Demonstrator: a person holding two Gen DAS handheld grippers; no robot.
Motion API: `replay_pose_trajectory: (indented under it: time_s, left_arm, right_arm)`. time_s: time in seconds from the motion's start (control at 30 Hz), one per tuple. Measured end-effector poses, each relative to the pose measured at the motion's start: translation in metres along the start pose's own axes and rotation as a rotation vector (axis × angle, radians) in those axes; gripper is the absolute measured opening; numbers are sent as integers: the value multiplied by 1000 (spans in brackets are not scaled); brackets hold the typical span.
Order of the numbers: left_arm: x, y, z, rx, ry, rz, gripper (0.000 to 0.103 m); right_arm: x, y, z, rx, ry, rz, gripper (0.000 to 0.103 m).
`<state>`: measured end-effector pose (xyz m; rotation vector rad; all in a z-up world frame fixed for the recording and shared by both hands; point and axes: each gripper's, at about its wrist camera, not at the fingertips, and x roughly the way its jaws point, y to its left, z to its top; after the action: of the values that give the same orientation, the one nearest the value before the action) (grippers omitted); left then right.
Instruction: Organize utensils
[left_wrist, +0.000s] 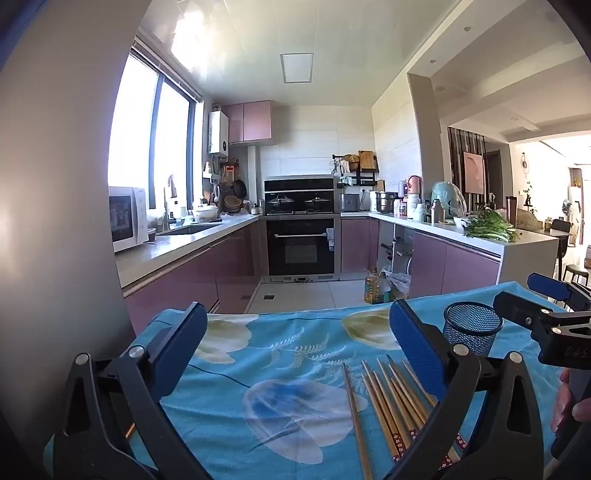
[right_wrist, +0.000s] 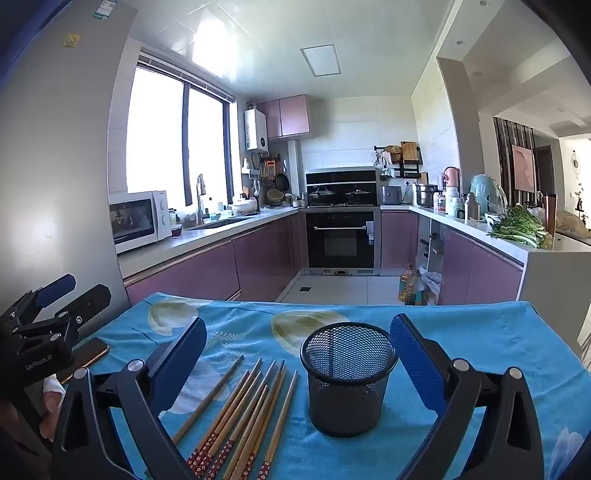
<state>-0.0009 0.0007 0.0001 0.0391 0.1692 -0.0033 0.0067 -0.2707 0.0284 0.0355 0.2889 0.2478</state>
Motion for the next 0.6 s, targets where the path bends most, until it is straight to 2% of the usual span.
replay_pose_trajectory:
  time_s: [0.13, 0.17, 0.6]
  left_arm:
    - [4, 1, 0, 7, 12, 5, 97]
    - [4, -2, 2, 12, -8, -9, 97]
    - [1, -6, 0, 5, -25, -14, 97]
  right_arm:
    - [1, 0, 0, 0, 1, 0, 96]
    - [1, 0, -1, -3, 0, -1, 96]
    - [-4, 1, 1, -1, -12, -1, 96]
